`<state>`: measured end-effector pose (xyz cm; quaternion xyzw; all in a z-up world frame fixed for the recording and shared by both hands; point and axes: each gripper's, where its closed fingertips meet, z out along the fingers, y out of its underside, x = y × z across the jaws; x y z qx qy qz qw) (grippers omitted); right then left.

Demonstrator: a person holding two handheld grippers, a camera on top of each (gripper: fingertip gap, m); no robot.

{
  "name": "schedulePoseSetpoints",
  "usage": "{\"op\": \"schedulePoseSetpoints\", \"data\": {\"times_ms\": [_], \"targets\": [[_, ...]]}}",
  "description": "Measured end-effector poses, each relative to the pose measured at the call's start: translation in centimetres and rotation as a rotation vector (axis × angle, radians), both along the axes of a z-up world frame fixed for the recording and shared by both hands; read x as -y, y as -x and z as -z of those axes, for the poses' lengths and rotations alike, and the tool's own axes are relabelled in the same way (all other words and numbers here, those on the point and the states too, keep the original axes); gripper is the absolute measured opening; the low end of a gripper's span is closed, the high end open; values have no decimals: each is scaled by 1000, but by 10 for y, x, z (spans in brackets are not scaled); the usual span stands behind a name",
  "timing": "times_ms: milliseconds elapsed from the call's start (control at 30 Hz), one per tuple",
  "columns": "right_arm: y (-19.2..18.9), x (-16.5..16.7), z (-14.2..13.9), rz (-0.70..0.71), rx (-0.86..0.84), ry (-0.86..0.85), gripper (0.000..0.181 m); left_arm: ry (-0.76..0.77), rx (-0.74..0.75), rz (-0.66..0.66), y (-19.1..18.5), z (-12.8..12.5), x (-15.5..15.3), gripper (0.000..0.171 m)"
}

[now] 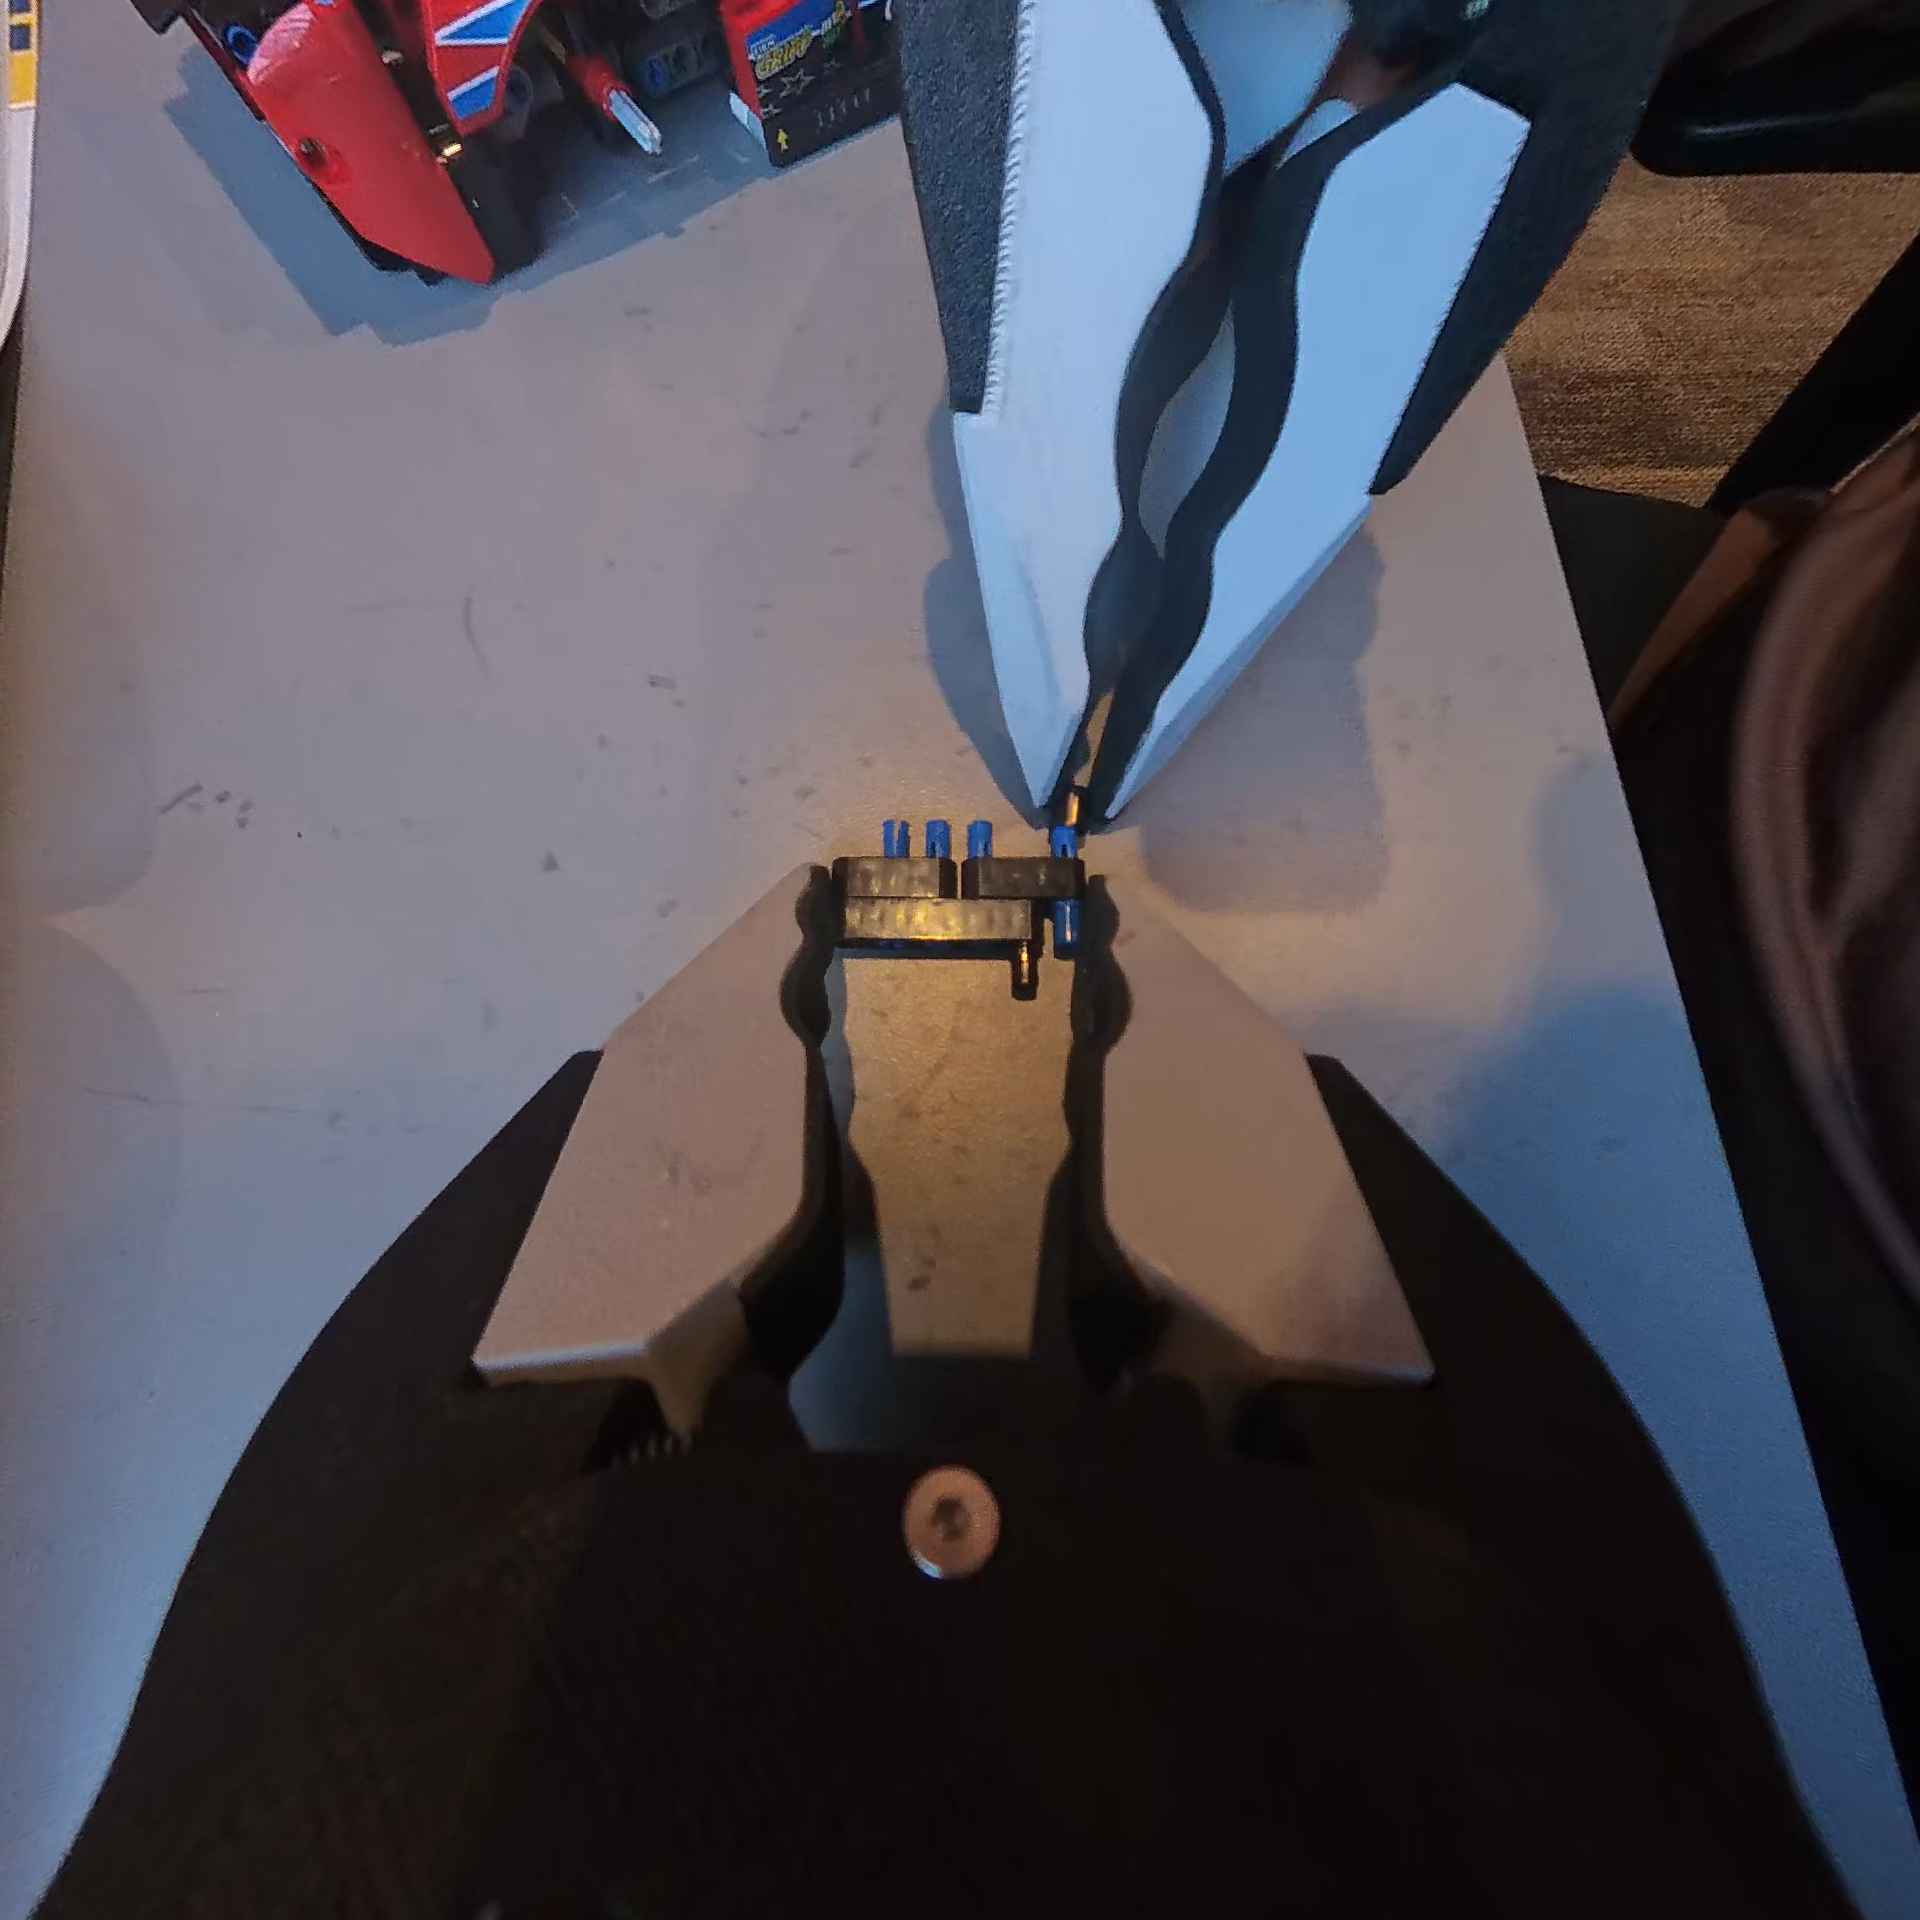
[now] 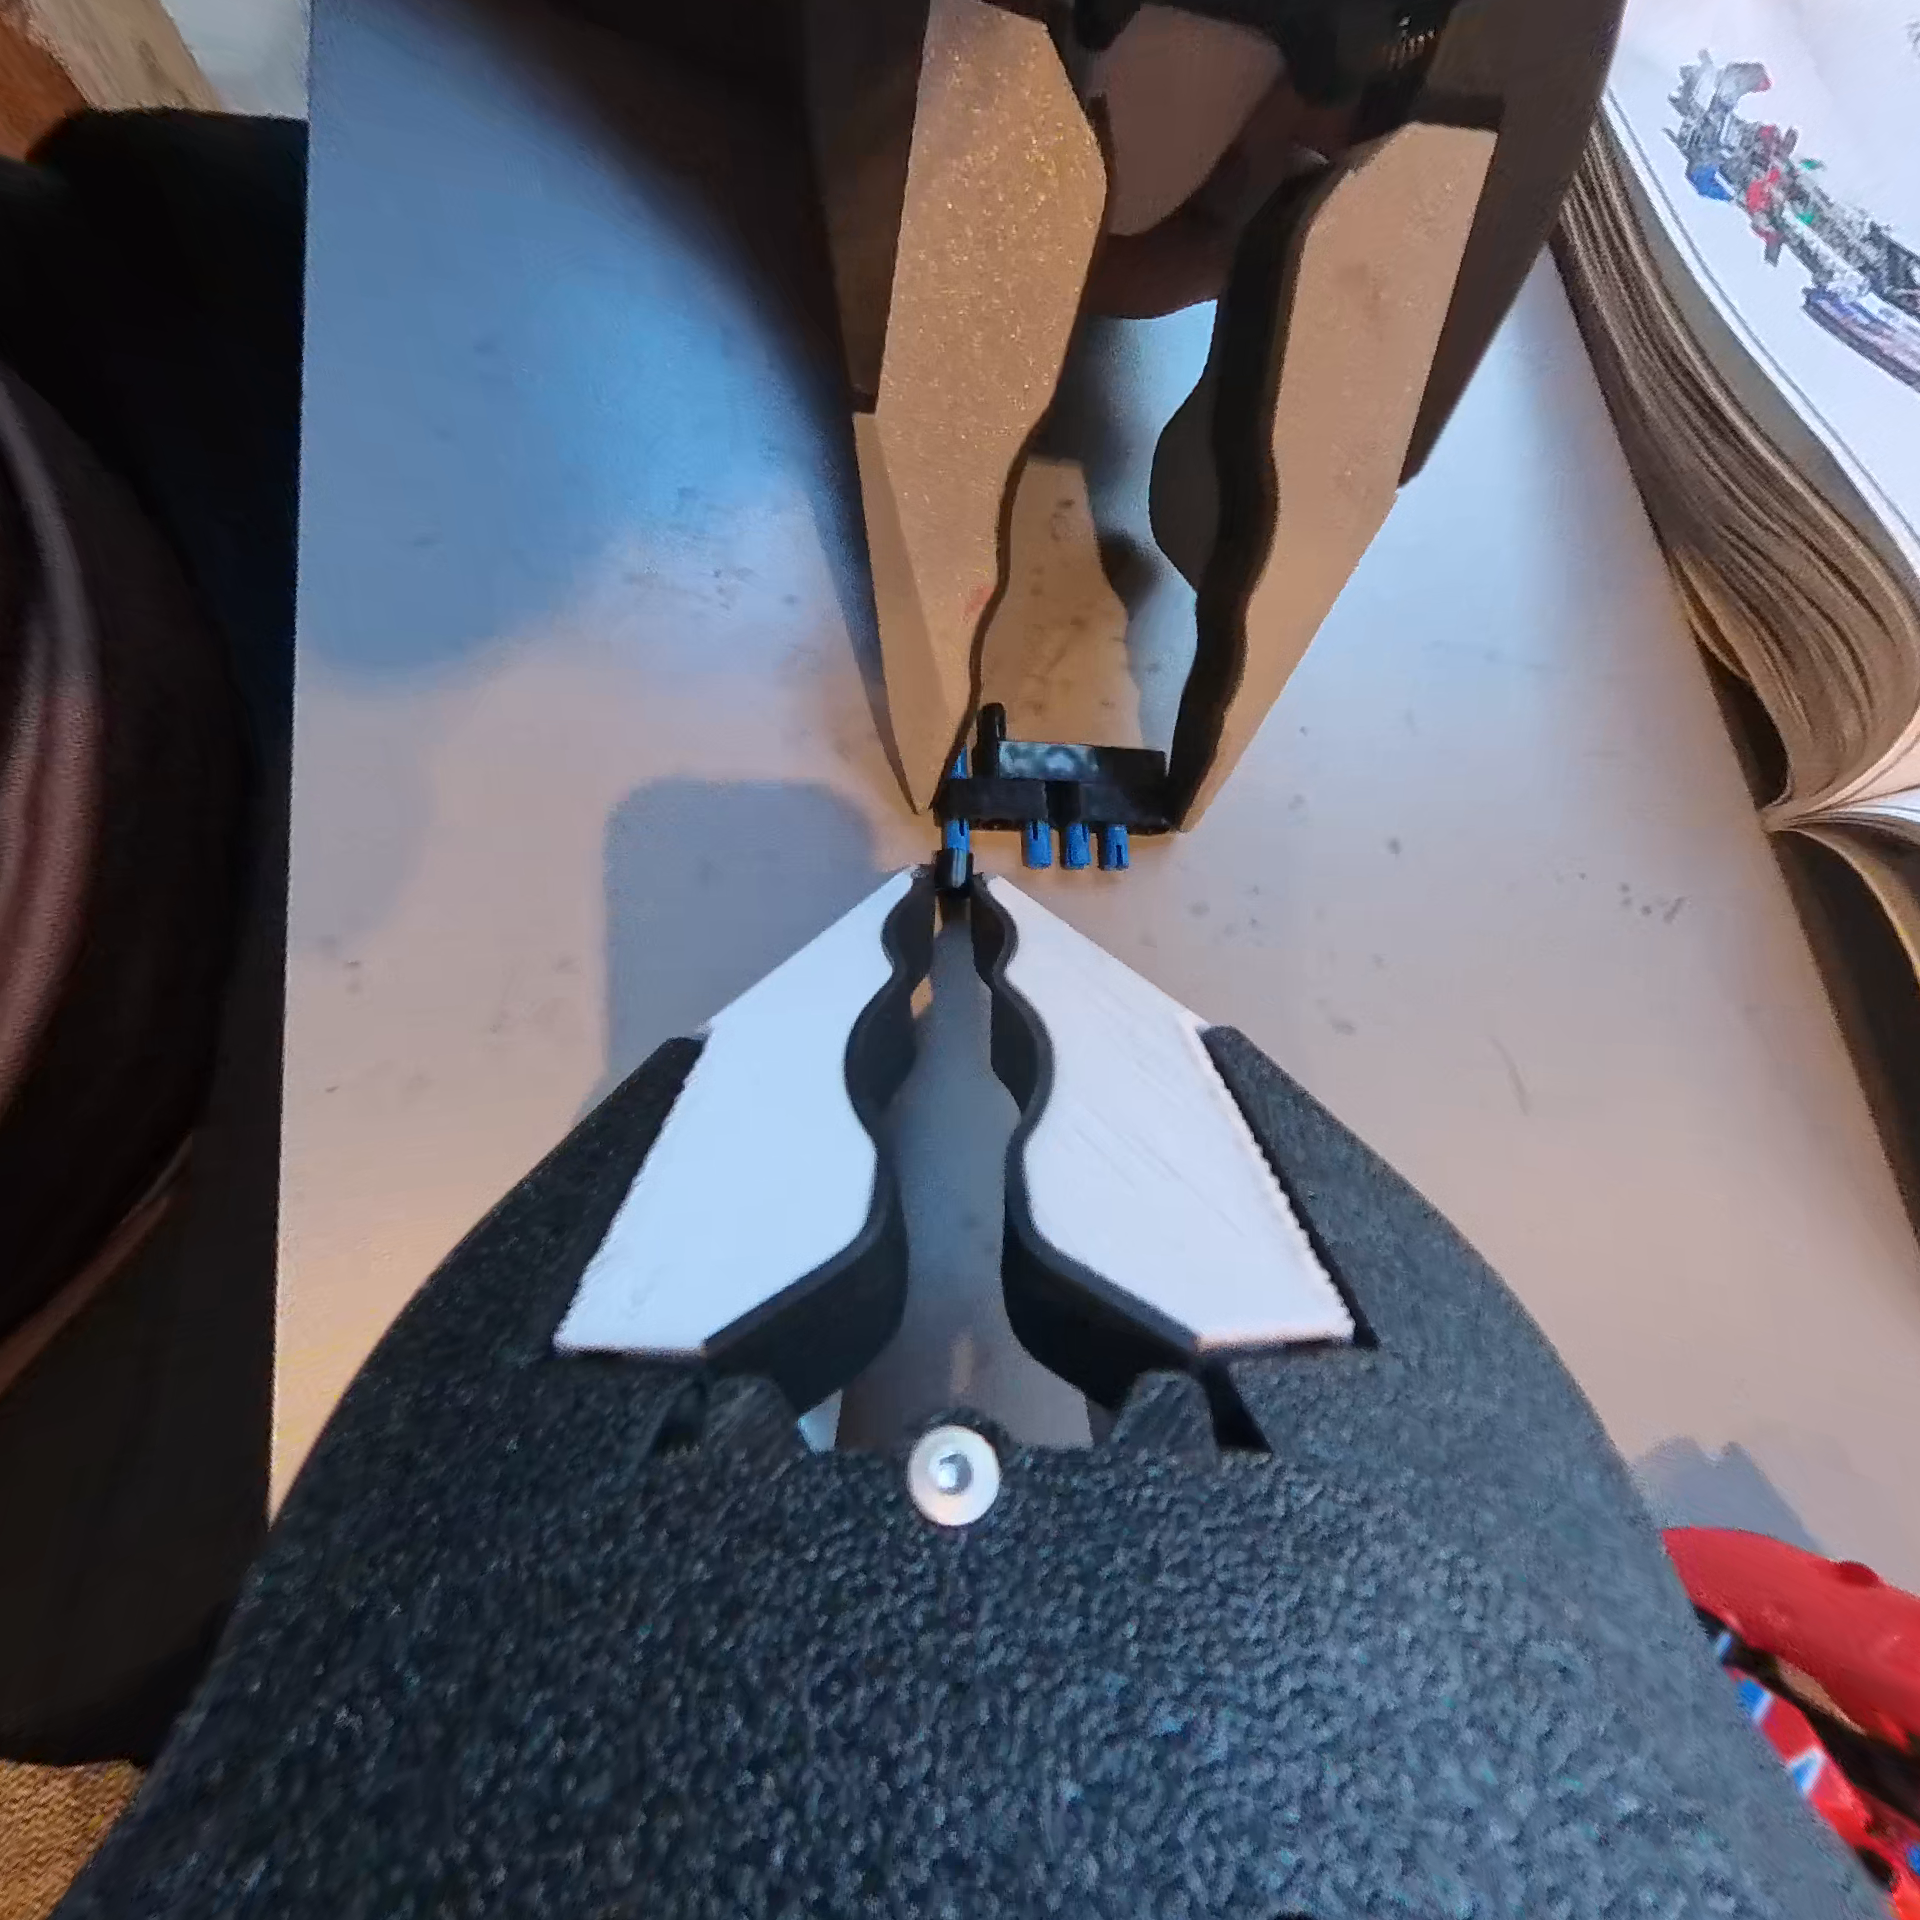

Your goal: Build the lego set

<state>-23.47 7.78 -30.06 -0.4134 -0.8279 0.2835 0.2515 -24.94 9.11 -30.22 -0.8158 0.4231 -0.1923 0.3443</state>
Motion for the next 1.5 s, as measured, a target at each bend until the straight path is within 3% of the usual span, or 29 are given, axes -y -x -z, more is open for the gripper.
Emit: {"op": "schedulePoseSetpoints", "data": {"times_ms": [700,1133,1267,1333,1500], "targets": [[-1,-2,0,27,13,90,6,0,0,1,0,0,0,46],[-3,-18,0,144,0,75,8,15,8,-8,0,-1,2,46],[-8,-15,0,167,17,115,18,37,1,-10,3,-2,5,46],[-11,-12,1,177,45,171,19,42,11,-9,4,-5,6,63],[-15,-15,-6,216,22,158,29,4,-4,-18,15,-21,8,66]]}}
